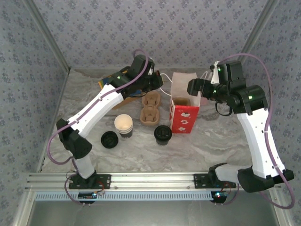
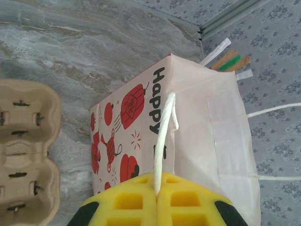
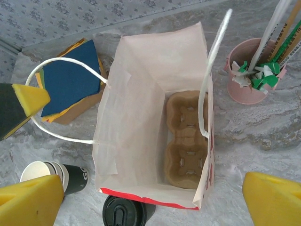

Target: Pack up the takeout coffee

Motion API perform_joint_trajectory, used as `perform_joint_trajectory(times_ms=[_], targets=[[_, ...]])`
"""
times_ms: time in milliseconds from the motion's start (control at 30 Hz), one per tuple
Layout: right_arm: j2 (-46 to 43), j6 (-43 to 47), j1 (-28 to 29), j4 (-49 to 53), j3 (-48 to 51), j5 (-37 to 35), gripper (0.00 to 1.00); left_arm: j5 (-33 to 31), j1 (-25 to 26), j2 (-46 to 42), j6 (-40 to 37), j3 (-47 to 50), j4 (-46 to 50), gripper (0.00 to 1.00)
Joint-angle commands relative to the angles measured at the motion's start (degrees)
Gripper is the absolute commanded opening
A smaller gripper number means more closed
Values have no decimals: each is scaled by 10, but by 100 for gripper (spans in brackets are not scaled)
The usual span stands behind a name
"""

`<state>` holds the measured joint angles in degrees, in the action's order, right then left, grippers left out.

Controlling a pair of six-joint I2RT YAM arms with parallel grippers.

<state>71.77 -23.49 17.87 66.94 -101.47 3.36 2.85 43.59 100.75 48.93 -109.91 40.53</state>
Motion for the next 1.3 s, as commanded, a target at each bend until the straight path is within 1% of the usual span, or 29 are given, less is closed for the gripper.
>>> perform_joint_trajectory(times_ms=[0, 33, 133, 167, 200, 267, 333, 367, 467, 567, 600, 733, 833, 1000, 1100, 1267], targets=[[-4, 3, -2, -10, 9, 16, 100, -20, 6, -25, 5, 9, 3, 0], [-4, 2, -1, -11, 10, 18, 100, -21, 8, -26, 3, 10, 1, 1], [-3, 0, 2, -11, 14, 29, 100, -19, 7, -25, 1, 11, 2, 16], [-4, -1, 5, -9, 14, 29, 100, -18, 6, -26, -1, 10, 2, 24], [-3, -3, 9, -6, 13, 29, 100, -17, 6, -27, -4, 9, 2, 35], [-3, -9, 18, 0, 12, 26, 100, -21, 4, -33, -7, 3, 7, 48], [-4, -13, 33, 6, 12, 18, 100, -24, 0, -42, -14, -2, 12, 56], [-3, -15, 46, 9, 12, 10, 100, -28, -2, -49, -17, -3, 18, 62], [-4, -19, 98, 18, 17, -30, 100, -41, -13, -75, -23, 3, 36, 82], [-3, -34, 139, 22, 22, -55, 100, -57, -25, -115, -29, 27, 53, 92], [-2, -41, 153, 26, 24, -65, 100, -64, -29, -132, -32, 41, 57, 100], [6, -68, 206, 46, 24, -95, 100, -85, -49, -212, -34, 116, 68, 100], [27, -83, 251, 76, 16, -128, 100, -98, -72, -282, -28, 193, 67, 100], [76, -110, 320, 102, 12, -150, 100, -107, -104, -390, -10, 323, 60, 100], [118, -118, 353, 119, -3, -155, 100, -109, -111, -425, -8, 370, 70, 100], [201, -121, 398, 169, -47, -170, 100, -102, -128, -467, -7, 424, 102, 100]])
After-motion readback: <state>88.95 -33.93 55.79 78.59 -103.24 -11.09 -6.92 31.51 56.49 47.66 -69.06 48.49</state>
